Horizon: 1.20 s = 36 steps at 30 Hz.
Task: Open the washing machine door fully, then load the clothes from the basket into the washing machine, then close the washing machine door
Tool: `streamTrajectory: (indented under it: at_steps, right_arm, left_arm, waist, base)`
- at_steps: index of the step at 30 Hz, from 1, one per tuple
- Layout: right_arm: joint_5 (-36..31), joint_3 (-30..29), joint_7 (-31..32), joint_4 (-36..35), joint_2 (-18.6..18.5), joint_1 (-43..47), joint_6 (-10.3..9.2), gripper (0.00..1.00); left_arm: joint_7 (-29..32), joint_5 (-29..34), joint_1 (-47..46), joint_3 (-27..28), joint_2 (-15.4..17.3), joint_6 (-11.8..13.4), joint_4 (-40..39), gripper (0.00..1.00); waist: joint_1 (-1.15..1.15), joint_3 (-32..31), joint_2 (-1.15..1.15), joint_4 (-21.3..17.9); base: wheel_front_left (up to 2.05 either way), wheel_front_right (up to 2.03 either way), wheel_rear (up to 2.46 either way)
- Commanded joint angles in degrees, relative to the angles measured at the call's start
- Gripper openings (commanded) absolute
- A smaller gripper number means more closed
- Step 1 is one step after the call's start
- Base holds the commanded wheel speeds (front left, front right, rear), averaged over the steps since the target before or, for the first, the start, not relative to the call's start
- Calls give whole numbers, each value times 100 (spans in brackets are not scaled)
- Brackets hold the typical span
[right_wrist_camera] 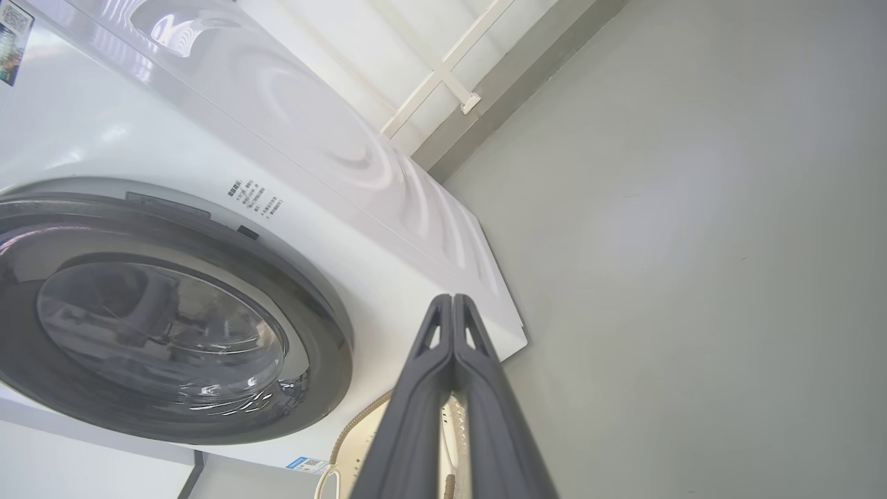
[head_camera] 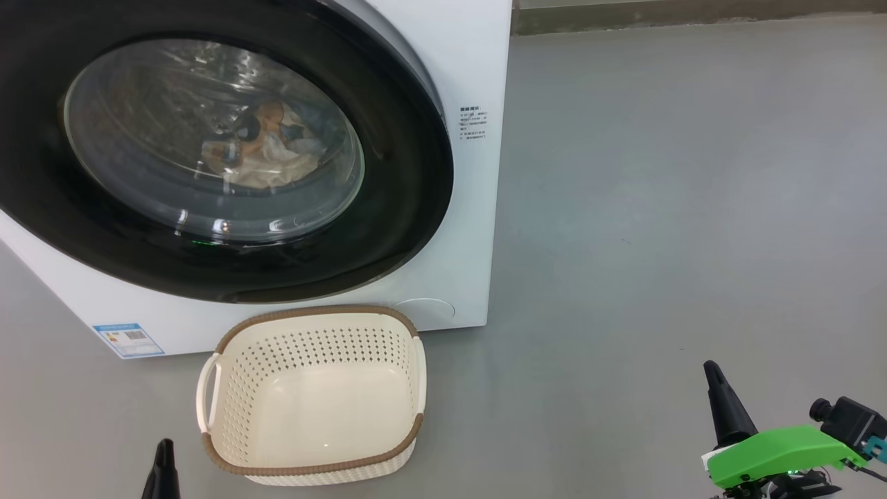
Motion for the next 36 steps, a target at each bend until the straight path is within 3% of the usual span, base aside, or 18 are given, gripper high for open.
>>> streamTrajectory:
  at_steps: [1,36]
  right_arm:
    - [203,-32,35,-180,-30,-220,1,0]
    - [2078,-341,552,-425,2,-278,0,0]
  left_arm:
    - [38,-160,-260,126,34,26,-188,0]
    - [610,-2050,-569,261,-124,80,-297,0]
  waist:
    - [0,-5,0,9]
    - [0,-101,0,167]
  base:
    - [0,0,0]
    - [0,0,0]
